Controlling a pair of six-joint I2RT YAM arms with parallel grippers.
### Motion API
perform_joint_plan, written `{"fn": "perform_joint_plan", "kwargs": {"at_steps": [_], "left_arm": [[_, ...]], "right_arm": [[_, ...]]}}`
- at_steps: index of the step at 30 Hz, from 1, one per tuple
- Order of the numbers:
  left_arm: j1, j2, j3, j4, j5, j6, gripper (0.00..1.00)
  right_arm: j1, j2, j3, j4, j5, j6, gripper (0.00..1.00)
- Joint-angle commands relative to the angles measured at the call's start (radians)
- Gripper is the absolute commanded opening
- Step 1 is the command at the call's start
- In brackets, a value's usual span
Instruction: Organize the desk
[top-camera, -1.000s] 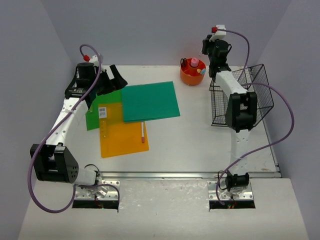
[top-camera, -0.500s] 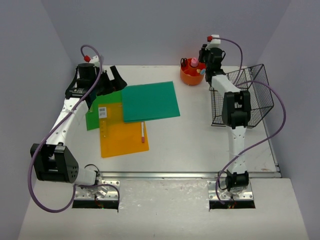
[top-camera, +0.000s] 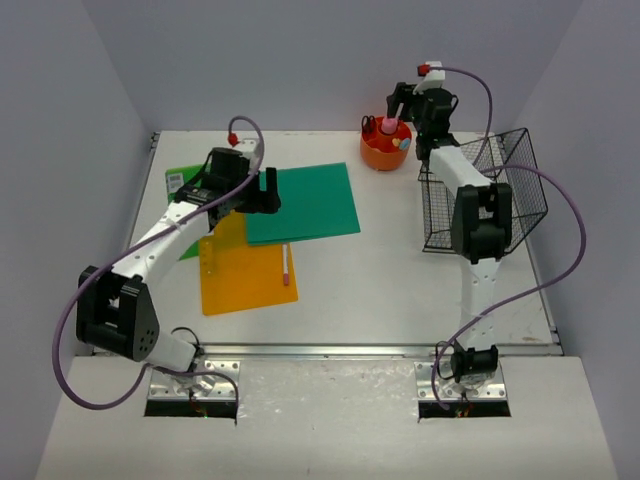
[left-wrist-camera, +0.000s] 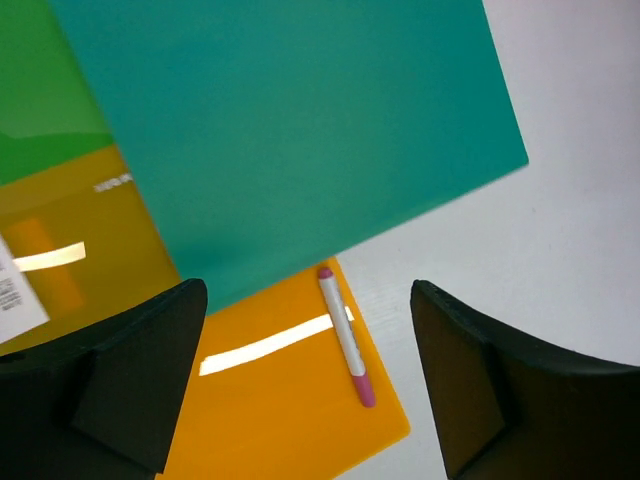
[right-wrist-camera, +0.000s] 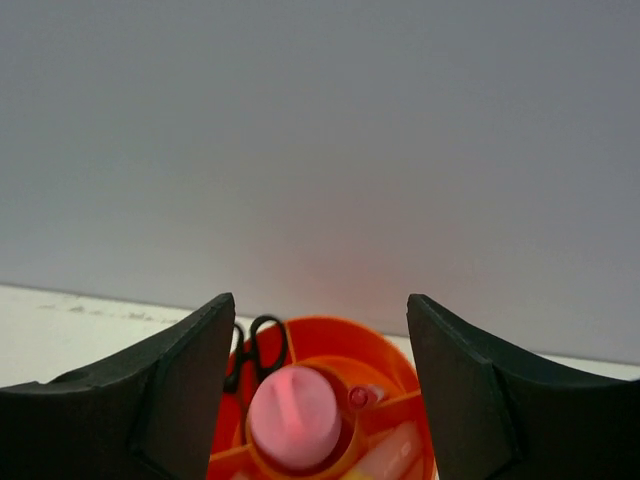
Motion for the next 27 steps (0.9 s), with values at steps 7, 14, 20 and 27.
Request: {"fn": "perform_joint_plan", "kwargs": {"at_steps": [7, 14, 20, 27], "left_arm": [[-0.227, 0.152, -0.068, -0.050, -0.152, -0.024, 0.39], [-0.250, 0.282, -0.022, -0.073, -0.167, -0.073, 0.33], [-0.259, 0.374, -0.035, -0.104, -0.167, -0.100, 0.32], [-0.259, 0.454, -0.005, -0.108, -0.148, -0.123, 0.21]], "right_arm": [[-0.002, -0.558, -0.468, 0.050, -0.145, -0.055, 0.75], [-0.001, -0.768, -0.734, 0.084, -0.170, -0.142, 0.77], [-0.001, -0.861, -0.841, 0.081, -0.179, -0.208, 0.80], [0.005, -0.927, -0.910, 0.075, -0.259, -0.301, 0.86]]}}
